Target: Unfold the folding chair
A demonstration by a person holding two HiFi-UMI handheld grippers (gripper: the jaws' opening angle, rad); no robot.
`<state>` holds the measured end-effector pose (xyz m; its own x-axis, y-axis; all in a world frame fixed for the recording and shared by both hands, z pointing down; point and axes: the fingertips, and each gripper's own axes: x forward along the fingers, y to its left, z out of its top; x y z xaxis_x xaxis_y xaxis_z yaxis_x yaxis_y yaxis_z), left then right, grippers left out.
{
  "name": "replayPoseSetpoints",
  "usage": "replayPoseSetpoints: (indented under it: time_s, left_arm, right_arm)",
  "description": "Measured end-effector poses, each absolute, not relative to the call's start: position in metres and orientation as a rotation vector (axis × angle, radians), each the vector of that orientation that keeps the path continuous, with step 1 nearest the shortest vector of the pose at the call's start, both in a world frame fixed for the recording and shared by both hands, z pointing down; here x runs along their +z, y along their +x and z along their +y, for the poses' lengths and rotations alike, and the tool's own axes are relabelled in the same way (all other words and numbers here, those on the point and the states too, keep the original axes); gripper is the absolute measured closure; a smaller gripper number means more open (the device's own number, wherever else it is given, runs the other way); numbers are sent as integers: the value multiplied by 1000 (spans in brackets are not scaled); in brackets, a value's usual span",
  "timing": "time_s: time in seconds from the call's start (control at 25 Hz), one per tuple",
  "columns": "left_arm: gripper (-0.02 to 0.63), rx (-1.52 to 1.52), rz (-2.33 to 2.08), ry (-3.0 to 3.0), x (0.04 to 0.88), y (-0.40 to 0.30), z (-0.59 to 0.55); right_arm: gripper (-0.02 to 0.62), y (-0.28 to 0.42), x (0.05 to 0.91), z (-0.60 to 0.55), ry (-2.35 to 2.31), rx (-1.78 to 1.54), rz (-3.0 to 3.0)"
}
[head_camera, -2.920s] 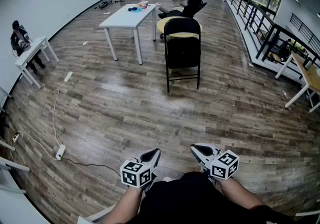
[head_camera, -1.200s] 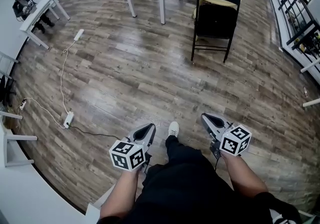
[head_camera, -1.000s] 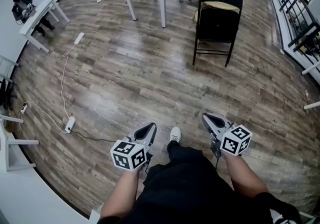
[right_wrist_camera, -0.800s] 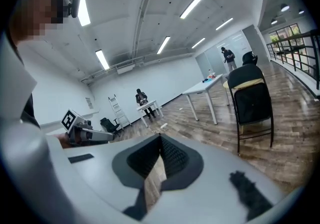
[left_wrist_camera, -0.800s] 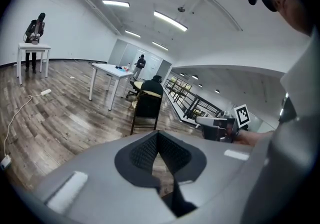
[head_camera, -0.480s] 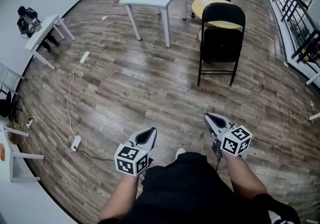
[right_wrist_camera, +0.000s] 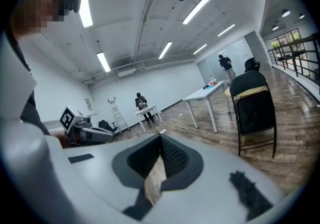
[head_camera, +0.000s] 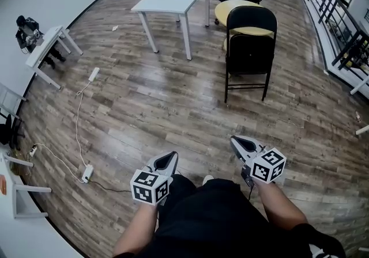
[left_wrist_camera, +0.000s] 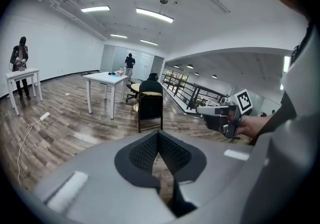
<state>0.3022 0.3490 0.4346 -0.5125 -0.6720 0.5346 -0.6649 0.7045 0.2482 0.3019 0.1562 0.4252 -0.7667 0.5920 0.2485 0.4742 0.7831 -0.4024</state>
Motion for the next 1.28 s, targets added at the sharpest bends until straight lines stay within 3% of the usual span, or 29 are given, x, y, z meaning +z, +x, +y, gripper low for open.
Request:
replayPoseSetpoints:
  time_s: [0.64,1.28]
  left_arm:
    - [598,26,-2197,1145,446,238,322]
    - [598,6,-2056,1204,475,117,327]
  right_arm:
    - [600,282,439,146,-618,530,-2637]
    - [600,176,477,156,-459,596,-2551]
